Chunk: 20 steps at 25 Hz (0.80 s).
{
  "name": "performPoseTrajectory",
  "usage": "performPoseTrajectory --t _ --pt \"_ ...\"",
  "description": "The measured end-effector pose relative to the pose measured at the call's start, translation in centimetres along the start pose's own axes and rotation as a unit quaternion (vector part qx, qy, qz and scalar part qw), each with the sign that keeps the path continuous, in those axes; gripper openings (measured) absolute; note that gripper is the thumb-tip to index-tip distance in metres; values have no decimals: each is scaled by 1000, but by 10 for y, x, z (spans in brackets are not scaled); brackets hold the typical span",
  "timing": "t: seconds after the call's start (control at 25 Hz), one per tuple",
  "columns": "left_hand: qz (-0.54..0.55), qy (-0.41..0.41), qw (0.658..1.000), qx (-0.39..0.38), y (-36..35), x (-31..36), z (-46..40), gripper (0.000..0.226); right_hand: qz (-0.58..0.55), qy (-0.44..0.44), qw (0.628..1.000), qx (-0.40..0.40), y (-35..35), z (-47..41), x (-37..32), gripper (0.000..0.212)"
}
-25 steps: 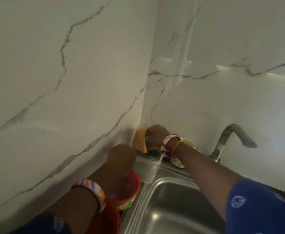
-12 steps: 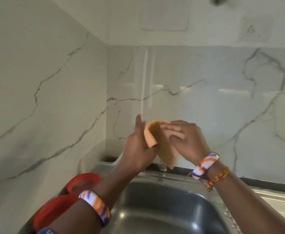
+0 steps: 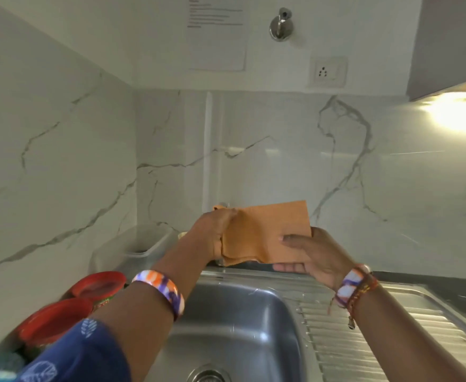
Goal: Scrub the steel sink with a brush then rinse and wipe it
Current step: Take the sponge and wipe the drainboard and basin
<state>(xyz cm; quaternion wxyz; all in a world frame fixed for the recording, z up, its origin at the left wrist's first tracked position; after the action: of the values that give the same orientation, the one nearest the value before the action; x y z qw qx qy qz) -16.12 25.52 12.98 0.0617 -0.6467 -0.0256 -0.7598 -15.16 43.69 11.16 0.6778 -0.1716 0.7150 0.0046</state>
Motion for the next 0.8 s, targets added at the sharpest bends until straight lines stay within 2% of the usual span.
performPoseTrajectory --t 0.08,0.16,0.2,0.28,0.32,0.36,0.4,0.44,0.48,0.56,0.6,0.68,0.72,0.76,0.8 --pt "-68 -14 997 17 -10 -3 4 30 33 16 997 68 3 7 0 29" --pt "-106 -26 994 20 -25 -5 11 30 185 67 974 114 -1 14 -6 32" --pt "-101 -24 995 -3 -36 -6 16 33 307 98 939 118 -5 20 -7 37" --pt "-47 -23 996 -78 -60 -8 28 47 528 152 829 98 -18 33 -5 45" --pt "-4 -26 993 -115 -70 -10 32 50 593 180 781 79 -25 37 -1 49" --pt "27 -32 990 -132 -77 -12 34 49 628 192 752 53 -28 37 5 53" --pt "43 -42 989 -132 -79 -16 35 50 648 186 739 23 -28 36 10 57" --pt "42 -56 990 -123 -77 -21 32 50 650 180 738 -13 -25 34 14 59" --pt "34 -73 990 -113 -73 -26 30 46 628 181 755 -52 -20 34 13 56" --pt "45 -93 992 -75 -64 -33 22 34 507 179 837 -102 -10 36 7 39" --pt "73 -90 992 -58 -57 -36 18 35 426 192 879 -96 -5 38 6 36" --pt "143 -69 987 -36 -48 -40 14 41 235 203 951 -11 7 35 15 64" --pt "169 -61 983 -30 -46 -42 14 41 110 157 981 23 12 30 23 83" --pt "185 -55 981 -17 -47 -46 12 40 -19 86 996 15 14 24 37 100" --pt "192 -50 980 -1 -50 -49 12 38 -119 14 993 -16 10 21 51 112"
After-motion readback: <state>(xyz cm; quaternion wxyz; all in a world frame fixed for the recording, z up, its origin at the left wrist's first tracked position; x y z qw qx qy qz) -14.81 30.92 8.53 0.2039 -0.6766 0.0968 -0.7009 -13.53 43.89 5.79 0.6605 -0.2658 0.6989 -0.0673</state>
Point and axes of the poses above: each hand's wrist, its own z-axis away from the middle knuckle, its own y-axis out of the back of the hand, x = y × z, the point moved 1 cm from there along -z, towards the middle knuckle, and after that the axes turned 10 degrees about -z, right-handed, at the moved point
